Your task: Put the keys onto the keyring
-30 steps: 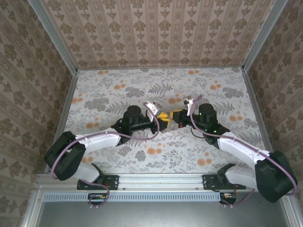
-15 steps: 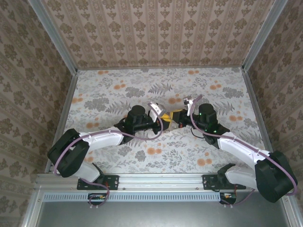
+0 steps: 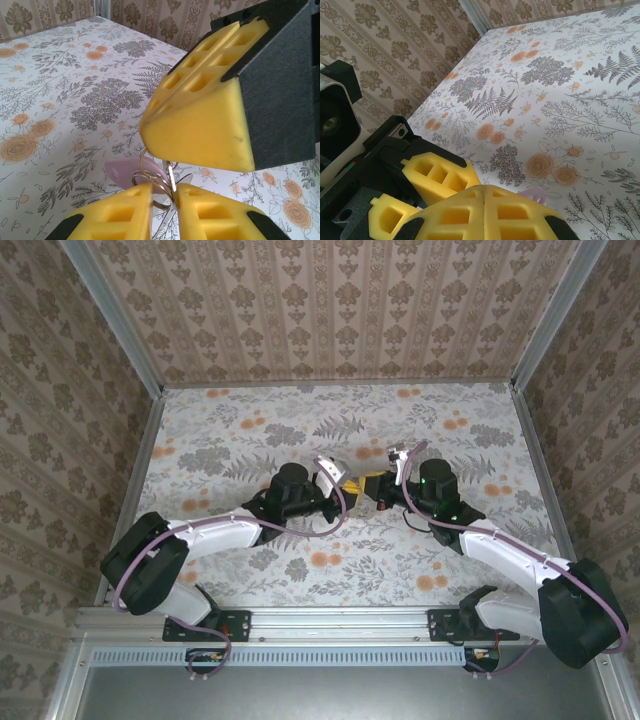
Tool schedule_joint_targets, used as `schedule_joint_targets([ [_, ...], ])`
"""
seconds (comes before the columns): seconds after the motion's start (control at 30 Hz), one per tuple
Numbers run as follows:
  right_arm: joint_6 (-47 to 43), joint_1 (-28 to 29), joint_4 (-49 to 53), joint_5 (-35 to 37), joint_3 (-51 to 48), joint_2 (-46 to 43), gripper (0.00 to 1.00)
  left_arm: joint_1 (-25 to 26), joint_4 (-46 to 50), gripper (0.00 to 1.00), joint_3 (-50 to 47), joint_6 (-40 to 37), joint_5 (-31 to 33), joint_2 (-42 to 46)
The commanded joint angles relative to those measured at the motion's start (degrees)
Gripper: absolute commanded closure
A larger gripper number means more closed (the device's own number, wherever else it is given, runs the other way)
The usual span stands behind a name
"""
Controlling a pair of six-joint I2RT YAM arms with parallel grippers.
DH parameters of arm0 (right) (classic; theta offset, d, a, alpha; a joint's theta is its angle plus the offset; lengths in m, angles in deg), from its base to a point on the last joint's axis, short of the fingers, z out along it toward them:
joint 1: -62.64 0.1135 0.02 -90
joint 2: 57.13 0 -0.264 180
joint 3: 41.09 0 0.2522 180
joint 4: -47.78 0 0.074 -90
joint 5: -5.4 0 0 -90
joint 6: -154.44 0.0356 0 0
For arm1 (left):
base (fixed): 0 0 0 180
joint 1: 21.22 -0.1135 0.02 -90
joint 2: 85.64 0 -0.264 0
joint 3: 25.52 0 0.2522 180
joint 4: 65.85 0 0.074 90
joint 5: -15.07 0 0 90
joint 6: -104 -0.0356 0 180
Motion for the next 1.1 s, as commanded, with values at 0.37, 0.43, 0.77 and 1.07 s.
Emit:
schedule_joint_targets([
  [0.37,0.84,-0.23,-1.34,1.03,-0.37,0.31,1.0,0.87,1.22,0.82,0.25,-1.75,2.29,0.79],
  [0.43,0.82,-0.22,-1.35,1.01,-0.42,0.32,1.0,0.94,1.22,0.82,0.16,-1.85,2.3,0.79],
  [0.77,0.9,-0.21,-1.54,1.33,-0.32,0.74,1.0,1.03,0.53,0.64,-1.53,-1.75,1.12,2.76],
  [1.07,0.94,-0.2,-1.55,1.29,-0.32,0.65,1.0,1.06,1.44,0.64,-3.45,-2.13,2.73,4.6],
])
